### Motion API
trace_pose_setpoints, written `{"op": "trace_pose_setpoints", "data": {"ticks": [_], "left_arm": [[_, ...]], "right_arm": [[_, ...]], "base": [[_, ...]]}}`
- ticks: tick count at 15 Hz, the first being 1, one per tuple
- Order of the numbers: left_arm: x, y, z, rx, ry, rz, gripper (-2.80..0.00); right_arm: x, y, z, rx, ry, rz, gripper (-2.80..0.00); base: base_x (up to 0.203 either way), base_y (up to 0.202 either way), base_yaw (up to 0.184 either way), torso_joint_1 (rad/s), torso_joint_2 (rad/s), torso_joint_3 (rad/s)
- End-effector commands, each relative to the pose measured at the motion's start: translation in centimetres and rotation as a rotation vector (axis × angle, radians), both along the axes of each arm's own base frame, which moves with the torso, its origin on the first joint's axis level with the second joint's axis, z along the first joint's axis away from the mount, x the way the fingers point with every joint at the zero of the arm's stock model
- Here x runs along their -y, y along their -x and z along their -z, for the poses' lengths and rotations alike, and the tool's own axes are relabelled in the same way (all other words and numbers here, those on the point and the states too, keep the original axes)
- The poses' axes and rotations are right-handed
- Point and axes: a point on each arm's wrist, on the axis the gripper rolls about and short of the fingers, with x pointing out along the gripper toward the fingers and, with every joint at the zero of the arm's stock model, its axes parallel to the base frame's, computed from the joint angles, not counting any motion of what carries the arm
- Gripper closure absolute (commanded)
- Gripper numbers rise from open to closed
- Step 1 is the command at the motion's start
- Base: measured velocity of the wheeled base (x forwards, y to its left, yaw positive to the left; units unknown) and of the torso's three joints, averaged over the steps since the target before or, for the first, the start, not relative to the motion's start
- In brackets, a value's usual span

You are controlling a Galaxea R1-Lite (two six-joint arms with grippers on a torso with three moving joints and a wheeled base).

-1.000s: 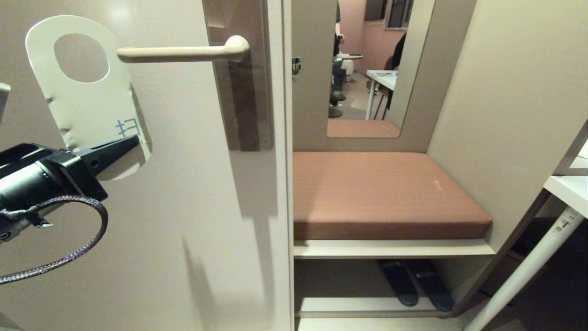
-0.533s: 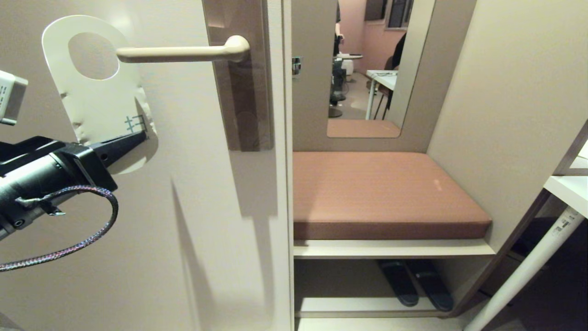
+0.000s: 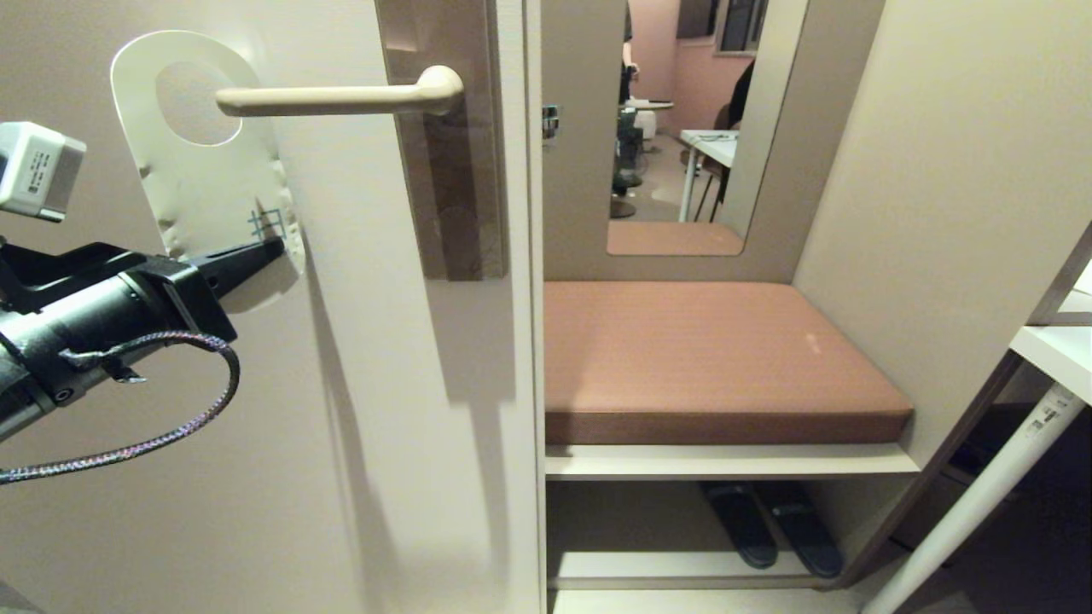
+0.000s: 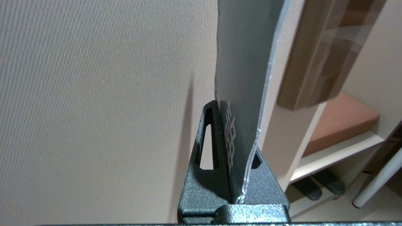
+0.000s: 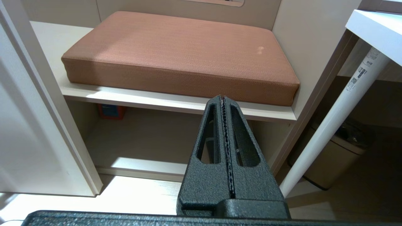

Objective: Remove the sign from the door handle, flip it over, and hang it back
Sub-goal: Hang the sign back with the other side facing out

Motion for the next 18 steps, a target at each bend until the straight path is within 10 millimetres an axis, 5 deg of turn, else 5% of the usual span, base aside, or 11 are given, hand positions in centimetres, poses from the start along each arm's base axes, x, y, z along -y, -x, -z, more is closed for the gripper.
{"op": "trace_pose_setpoints", "data": {"ticks": [1, 10, 18], "left_arm": [[0.1, -0.7, -0.2, 0.004, 0.001, 0.003, 0.00], [1.6, -0.2, -0.4, 0.011, 0.001, 0.052, 0.00], [4.8, 0.8, -0.2, 0.029, -0.045, 0.058, 0.00]], "right_arm": [[0.0, 0.0, 0.0, 0.000, 0.001, -0.001, 0.00], [0.0, 0.0, 0.0, 0.000, 0.000, -0.001, 0.00], [0.0, 0.0, 0.0, 0.000, 0.000, 0.000, 0.00]], "base": [[0.000, 0.000, 0.000, 0.000, 0.00, 0.000], [0.000, 0.000, 0.000, 0.000, 0.00, 0.000], [0.000, 0.000, 0.000, 0.000, 0.00, 0.000]]}}
